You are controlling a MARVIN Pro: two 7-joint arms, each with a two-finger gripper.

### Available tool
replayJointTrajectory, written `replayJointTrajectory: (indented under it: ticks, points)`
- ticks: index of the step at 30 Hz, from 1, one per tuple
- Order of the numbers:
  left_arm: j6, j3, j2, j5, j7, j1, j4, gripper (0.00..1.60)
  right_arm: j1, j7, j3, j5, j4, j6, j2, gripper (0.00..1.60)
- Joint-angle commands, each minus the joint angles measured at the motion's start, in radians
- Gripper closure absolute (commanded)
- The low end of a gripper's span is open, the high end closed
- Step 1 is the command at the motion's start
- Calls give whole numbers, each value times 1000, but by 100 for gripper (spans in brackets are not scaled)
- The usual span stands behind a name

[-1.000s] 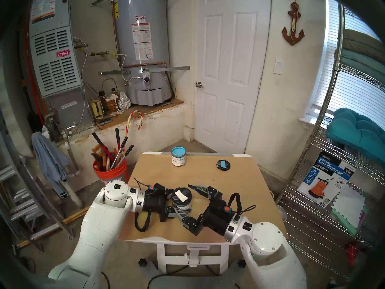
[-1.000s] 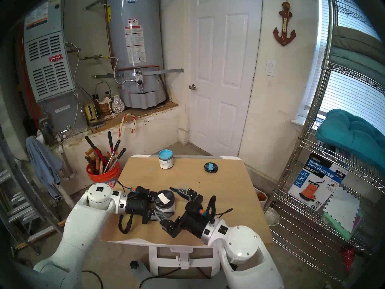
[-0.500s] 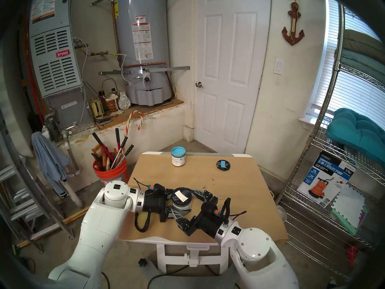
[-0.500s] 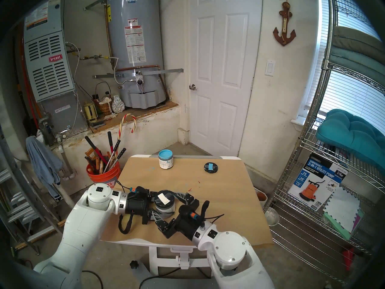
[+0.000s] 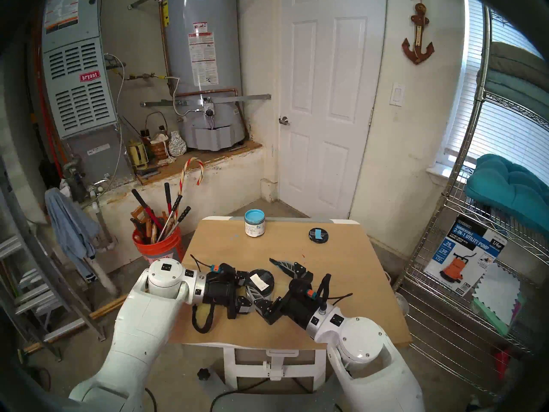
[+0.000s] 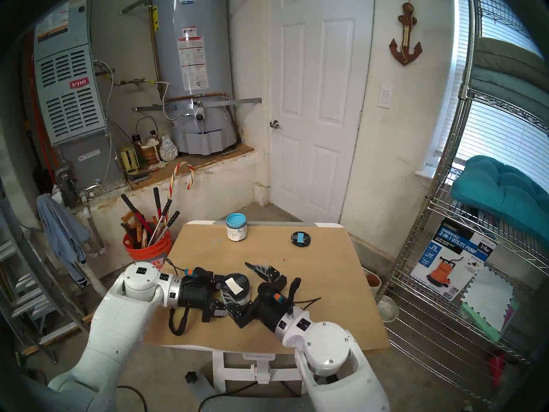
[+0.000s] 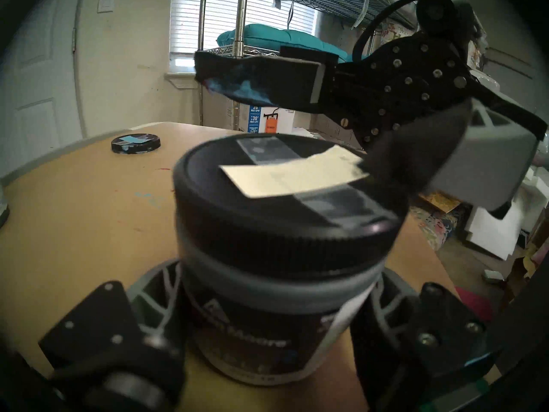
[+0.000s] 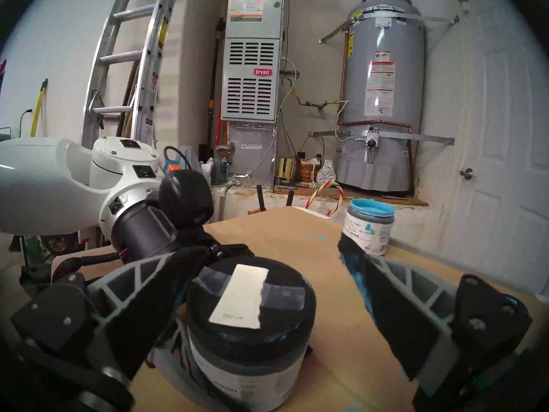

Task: Open paint jar

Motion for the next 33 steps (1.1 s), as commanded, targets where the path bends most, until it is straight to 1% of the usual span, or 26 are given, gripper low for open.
replayJointTrajectory:
  ticks: [1,11,22,33]
  points:
    - [-8,-8,-6,-8,2,-21,-18,160,21,1,-1,13,-13,-5,-13,0]
    - [-12,-20,-13,-13,-6,-33,-22,160,32,-5,0,18,-5,-8,-14,0]
    - [-20,-29,-21,-9,-6,-27,-25,160,38,-6,-3,22,-3,-5,-11,0]
    - [-24,-28,-29,2,-7,-28,-5,160,38,-4,-4,27,-3,-4,-7,0]
